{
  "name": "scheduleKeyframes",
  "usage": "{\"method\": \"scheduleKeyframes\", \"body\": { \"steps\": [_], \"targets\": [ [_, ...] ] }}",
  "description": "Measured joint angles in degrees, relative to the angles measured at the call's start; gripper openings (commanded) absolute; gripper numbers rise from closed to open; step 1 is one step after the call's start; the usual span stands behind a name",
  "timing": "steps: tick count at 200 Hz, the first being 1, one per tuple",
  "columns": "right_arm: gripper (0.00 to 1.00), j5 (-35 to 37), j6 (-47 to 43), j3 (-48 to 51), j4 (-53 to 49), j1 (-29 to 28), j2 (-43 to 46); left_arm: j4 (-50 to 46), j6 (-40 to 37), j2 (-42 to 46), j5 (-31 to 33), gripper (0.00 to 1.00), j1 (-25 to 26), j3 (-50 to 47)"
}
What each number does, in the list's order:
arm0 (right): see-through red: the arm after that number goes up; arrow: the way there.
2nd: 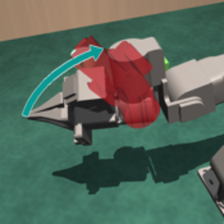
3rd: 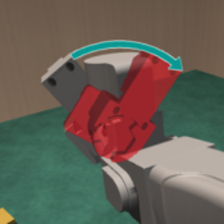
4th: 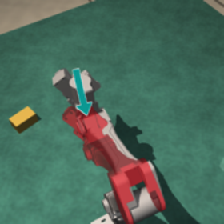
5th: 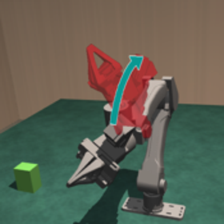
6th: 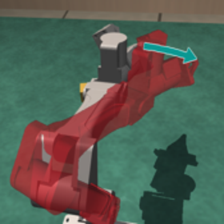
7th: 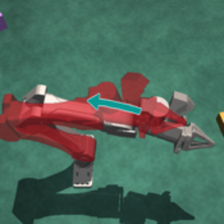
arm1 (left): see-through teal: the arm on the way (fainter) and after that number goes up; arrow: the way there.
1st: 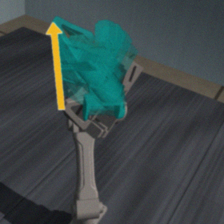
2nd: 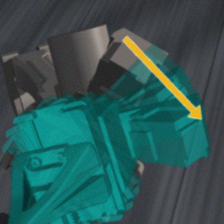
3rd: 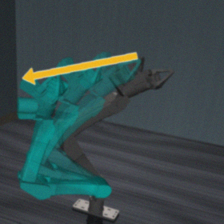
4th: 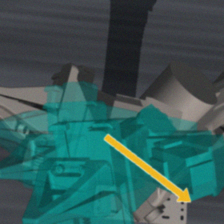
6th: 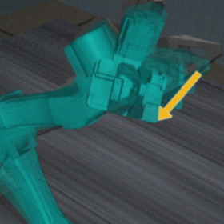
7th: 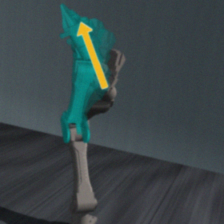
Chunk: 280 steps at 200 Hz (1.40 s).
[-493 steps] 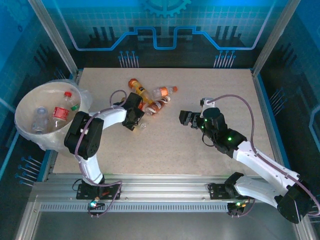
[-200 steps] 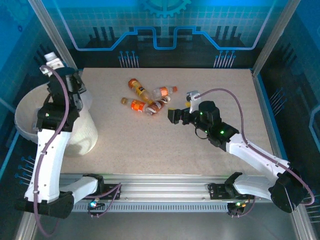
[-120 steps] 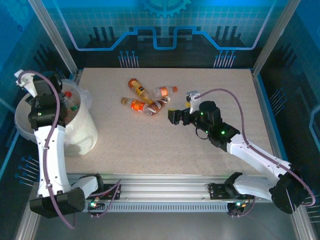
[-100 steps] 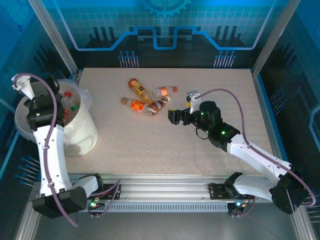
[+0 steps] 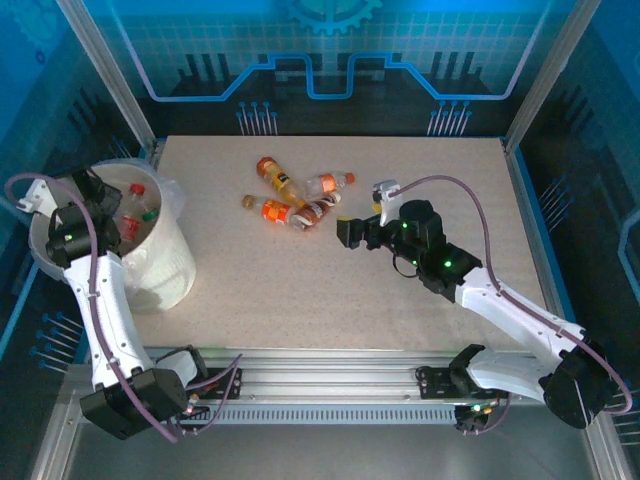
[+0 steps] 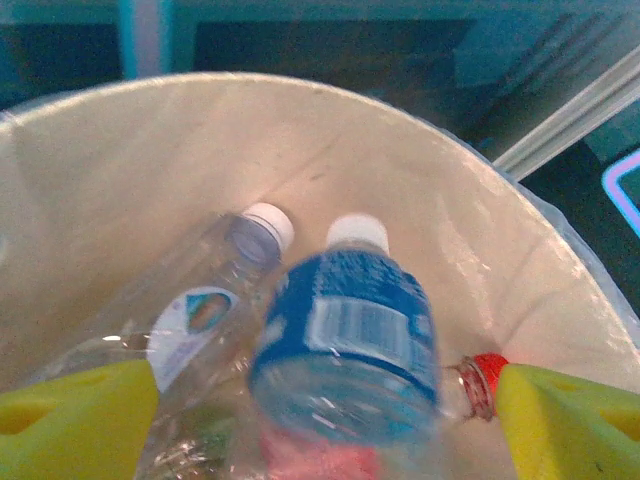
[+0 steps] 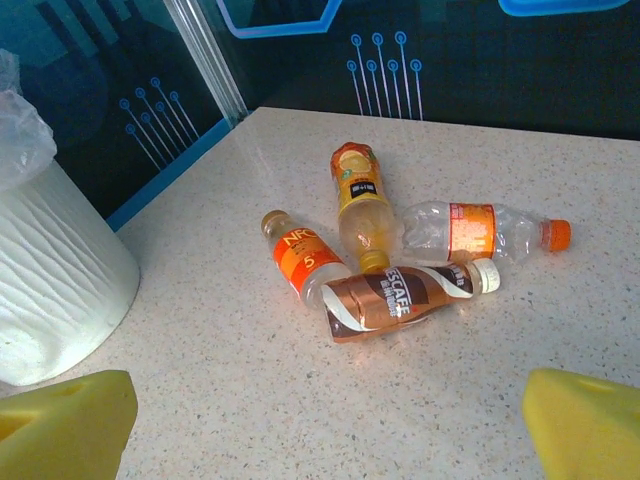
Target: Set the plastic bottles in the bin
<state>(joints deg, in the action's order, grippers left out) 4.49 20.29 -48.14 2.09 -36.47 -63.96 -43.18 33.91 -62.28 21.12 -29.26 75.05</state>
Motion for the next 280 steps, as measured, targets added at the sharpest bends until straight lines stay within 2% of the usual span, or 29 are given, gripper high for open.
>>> {"method": "scheduleKeyframes", "body": {
  "steps": [52,98,112,151,165,180,203,229,250,280],
  "targets": [
    [1.00,1.2,1.3,-1.2,-1.6,0.0,-1.3,1.3,0.0,2.6,-7.1,0.99,-0.1,0.0],
    [1.00,3.7,6.0,-3.0,-0.8,0.0,-6.1,4.0,-1.2,8.1,-16.9,0.99,-0.1,0.1],
    [1.00,4.3,7.5,-3.0,-0.3,0.0,-8.3,5.4,-1.2,10.2,-21.2,0.99,-0.1,0.1],
    [1.00,4.1,10.3,-6.2,-0.3,0.1,-15.6,11.3,0.4,14.8,-38.4,0.99,0.5,-0.6],
    [1.00,4.1,11.6,-7.8,-0.2,0.1,-17.4,14.8,2.1,16.3,-42.8,0.99,3.3,-2.7],
    [1.00,4.7,13.6,-8.9,-0.2,0.1,-18.8,17.0,2.7,17.0,-45.5,0.99,9.6,-4.8],
    [1.00,6.5,17.0,-11.0,-1.2,0.1,-21.9,19.8,2.9,16.0,-46.9,0.99,19.8,-7.1],
    [1.00,7.7,20.3,-12.4,-2.9,0.1,-25.5,22.8,3.5,14.0,-46.8,0.99,29.0,-10.6],
    [1.00,7.7,22.4,-12.7,-4.0,0.1,-27.8,24.0,3.5,12.2,-45.5,0.99,33.9,-13.0],
    [1.00,7.5,24.6,-14.2,-5.9,0.1,-31.2,26.0,3.5,10.4,-44.4,0.99,37.7,-15.4]
  ]
}}
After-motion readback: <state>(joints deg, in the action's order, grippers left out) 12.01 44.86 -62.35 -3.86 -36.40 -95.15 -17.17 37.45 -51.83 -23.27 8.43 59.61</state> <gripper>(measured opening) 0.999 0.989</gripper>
